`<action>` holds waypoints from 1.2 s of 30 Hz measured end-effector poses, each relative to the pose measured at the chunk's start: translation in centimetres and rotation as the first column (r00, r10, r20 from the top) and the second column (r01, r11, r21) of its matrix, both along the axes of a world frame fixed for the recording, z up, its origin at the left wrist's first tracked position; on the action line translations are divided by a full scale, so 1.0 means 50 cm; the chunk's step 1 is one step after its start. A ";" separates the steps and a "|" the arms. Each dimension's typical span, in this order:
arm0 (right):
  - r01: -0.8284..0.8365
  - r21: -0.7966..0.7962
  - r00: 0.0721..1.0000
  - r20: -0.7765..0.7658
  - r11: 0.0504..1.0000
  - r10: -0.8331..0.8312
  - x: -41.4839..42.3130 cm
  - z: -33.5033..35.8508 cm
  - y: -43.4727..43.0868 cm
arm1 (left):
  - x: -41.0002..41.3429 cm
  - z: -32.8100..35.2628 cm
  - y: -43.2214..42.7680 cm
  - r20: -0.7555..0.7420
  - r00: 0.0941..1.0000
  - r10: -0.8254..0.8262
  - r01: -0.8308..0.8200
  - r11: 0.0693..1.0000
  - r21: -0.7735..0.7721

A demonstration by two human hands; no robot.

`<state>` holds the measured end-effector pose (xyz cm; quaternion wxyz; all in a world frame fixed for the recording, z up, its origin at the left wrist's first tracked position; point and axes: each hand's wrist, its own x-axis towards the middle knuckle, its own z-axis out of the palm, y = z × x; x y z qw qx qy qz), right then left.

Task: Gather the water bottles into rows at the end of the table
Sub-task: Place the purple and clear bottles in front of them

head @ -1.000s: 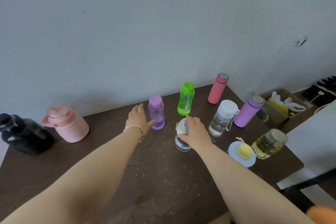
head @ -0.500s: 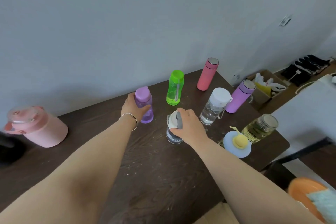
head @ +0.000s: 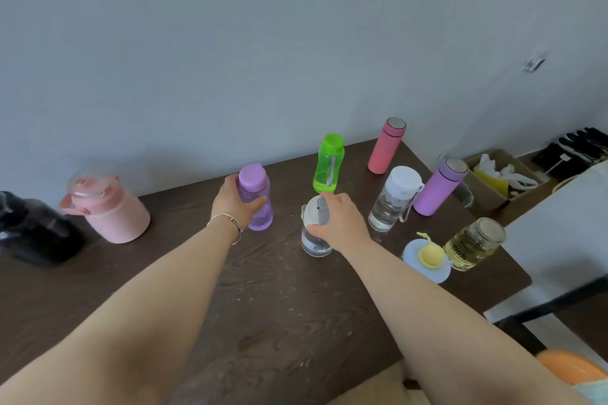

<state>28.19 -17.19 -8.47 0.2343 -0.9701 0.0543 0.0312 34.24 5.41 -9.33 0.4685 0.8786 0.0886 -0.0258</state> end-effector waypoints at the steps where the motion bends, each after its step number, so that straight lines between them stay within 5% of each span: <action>1: -0.012 0.009 1.000 0.009 1.000 0.012 -0.001 0.010 0.007 | -0.016 0.007 0.013 0.008 1.000 0.023 -0.023 1.000 -0.003; 17: -0.311 0.090 0.949 0.073 0.946 0.305 -0.043 0.105 0.280 | -0.285 0.107 0.315 0.087 0.903 0.422 -0.419 0.907 -0.045; 36: -0.341 0.033 0.940 0.022 0.939 0.341 -0.057 0.042 0.734 | -0.320 0.038 0.747 0.026 0.919 0.394 -0.394 0.919 0.006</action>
